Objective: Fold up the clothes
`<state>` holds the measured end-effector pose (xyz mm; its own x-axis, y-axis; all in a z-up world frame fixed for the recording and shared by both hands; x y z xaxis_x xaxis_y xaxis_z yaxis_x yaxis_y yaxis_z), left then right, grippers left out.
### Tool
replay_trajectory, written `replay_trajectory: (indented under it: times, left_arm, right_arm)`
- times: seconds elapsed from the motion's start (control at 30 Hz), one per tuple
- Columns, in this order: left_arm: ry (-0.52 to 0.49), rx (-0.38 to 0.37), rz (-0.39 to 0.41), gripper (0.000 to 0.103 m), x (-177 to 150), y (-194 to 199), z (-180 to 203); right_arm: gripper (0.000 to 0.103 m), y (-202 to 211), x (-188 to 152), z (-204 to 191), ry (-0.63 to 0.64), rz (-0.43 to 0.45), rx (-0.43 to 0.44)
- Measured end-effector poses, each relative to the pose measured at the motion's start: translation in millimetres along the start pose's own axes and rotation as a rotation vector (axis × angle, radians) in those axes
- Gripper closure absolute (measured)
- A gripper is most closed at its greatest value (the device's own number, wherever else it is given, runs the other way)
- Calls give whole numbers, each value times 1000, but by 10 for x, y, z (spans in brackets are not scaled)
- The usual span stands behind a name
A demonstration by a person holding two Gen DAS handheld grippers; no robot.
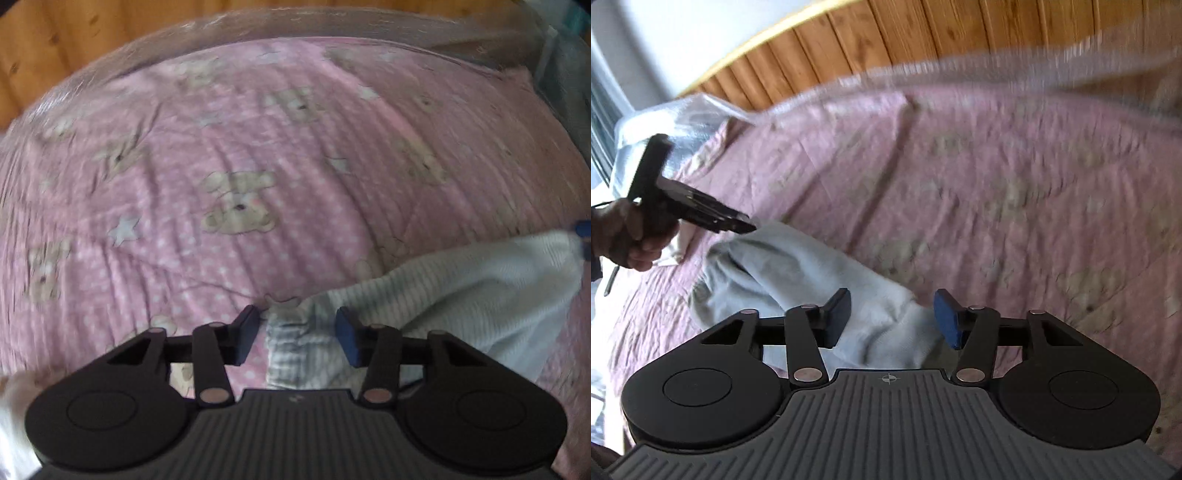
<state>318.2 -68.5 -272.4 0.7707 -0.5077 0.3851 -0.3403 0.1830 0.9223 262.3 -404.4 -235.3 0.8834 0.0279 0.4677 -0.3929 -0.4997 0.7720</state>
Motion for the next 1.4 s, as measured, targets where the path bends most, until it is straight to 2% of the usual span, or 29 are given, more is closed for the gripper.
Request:
replay_trajectory:
  times: [0.03, 0.07, 0.13, 0.23, 0.33, 0.37, 0.43, 0.5, 0.53, 0.67, 0.7, 0.77, 0.8, 0.83, 0.9, 1.0, 1.1, 1.17, 1.2, 1.23, 1.27, 1.3, 1.37, 1.4]
  left_arm:
    - [-23, 2, 6, 71, 4, 10, 22]
    - [-42, -3, 11, 81, 9, 26, 48]
    - [-78, 0, 17, 88, 13, 57, 94]
    - [-76, 32, 74, 91, 92, 197, 91]
    - [15, 76, 258, 91, 181, 689, -4]
    - [37, 78, 281, 91, 116, 768, 18]
    - [67, 64, 267, 89, -138, 784, 139]
    - [96, 50, 253, 85, -391, 801, 260]
    - [111, 43, 246, 84, -518, 809, 321]
    - [170, 16, 219, 83, -1023, 844, 566]
    - [184, 9, 212, 83, -1150, 853, 627]
    - [282, -22, 215, 79, -1213, 852, 578]
    - [340, -39, 218, 73, -1220, 849, 532]
    - [397, -57, 221, 60, -1227, 847, 485]
    - [513, -92, 227, 42, -1240, 842, 391]
    - [685, -145, 236, 38, -1255, 838, 246]
    - [832, -188, 233, 34, -1289, 828, 139]
    - [863, -191, 208, 30, -1362, 777, 170]
    - [877, -192, 202, 28, -1377, 734, 181]
    - [887, -191, 198, 28, -1383, 703, 195]
    - [890, -182, 197, 28, -1376, 673, 203]
    - [877, -169, 202, 28, -1339, 663, 209]
    - [805, -142, 224, 37, -1194, 656, 218]
    - [769, -131, 227, 51, -1121, 641, 220]
  right_arm:
    - [83, -98, -11, 50, 5, -44, -4]
    - [90, -139, -19, 60, 28, -67, -12]
    - [97, -165, -7, 11, 104, -84, -12]
    - [98, -106, 154, -114, 209, -62, -13]
    - [99, 8, 378, -238, 320, 3, -33]
    - [99, 84, 464, -297, 374, 47, -47]
    - [99, 294, 544, -465, 550, 169, -98]
    - [99, 454, 420, -556, 770, 283, -186]
    - [97, 433, 254, -511, 828, 273, -212]
    - [96, 124, -563, -38, 783, 38, -269]
    - [94, 71, -660, 39, 746, 3, -273]
    - [90, 8, -555, 85, 600, 2, -253]
    - [86, -23, -502, 107, 527, 2, -243]
    - [81, -54, -449, 128, 454, 1, -233]
    - [67, -117, -340, 168, 308, 0, -212]
    - [53, -210, -174, 223, 90, -2, -179]
    - [48, -302, 0, 273, -129, -3, -145]
    - [50, -364, 119, 305, -274, -4, -122]
    - [49, -384, 168, 291, -304, 1, -115]
    - [55, -391, 202, 236, -275, 13, -114]
    - [66, -398, 236, 181, -245, 25, -113]
    - [93, -404, 270, 125, -216, 38, -112]
    - [97, -416, 338, 12, -157, 62, -111]
    - [100, -411, 376, -35, -135, 75, -108]
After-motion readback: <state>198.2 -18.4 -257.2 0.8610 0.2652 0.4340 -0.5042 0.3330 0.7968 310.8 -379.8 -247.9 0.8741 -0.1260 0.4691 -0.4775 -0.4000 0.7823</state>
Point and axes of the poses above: each gripper's, at about its wrist camera, not at the fingertips, and y roughly against the way its jaws point, z to its right, x to its top, the point moved 9 cm from there along -y, roughly the way its jaws point, and after that the axes turned 12 degrees about -y, right-handed, at the moved point
